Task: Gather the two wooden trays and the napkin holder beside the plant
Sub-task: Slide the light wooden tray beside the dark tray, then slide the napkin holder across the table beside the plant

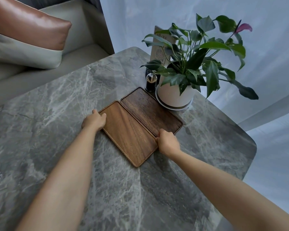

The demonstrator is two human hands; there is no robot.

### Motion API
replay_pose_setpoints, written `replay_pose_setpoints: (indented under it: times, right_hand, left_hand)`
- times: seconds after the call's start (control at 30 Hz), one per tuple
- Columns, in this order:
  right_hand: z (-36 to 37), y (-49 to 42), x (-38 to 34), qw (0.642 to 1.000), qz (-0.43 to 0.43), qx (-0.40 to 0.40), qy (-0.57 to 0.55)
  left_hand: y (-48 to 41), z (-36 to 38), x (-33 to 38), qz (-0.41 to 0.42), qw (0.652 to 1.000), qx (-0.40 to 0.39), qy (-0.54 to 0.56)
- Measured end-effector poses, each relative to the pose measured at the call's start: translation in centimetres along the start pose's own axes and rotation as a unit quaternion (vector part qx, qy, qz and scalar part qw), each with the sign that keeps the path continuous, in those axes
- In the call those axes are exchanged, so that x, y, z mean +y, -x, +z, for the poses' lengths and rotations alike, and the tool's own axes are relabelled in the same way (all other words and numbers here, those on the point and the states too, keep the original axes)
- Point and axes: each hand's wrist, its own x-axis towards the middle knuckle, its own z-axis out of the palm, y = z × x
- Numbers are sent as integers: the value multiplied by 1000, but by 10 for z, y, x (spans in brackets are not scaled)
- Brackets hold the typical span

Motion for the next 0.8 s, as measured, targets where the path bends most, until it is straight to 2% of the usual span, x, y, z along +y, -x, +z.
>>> replay_pose_setpoints:
  times: [0.2, 0.4, 0.63, 0.8]
  right_hand:
    - [-2, 4, -3, 996, -23, 8, 84]
    - [-11, 24, -20, 982, -65, 34, 173]
    - [-16, 52, -81, 976, -143, 84, 143]
    - [-5, 83, -146, 968, -206, 81, 118]
  left_hand:
    - [8, -3, -5, 31, 998, 4, -53]
    - [36, -27, -16, 87, 985, 61, -135]
    - [78, -77, -69, 133, 970, 143, -148]
    - [112, -126, -129, 117, 962, 203, -137]
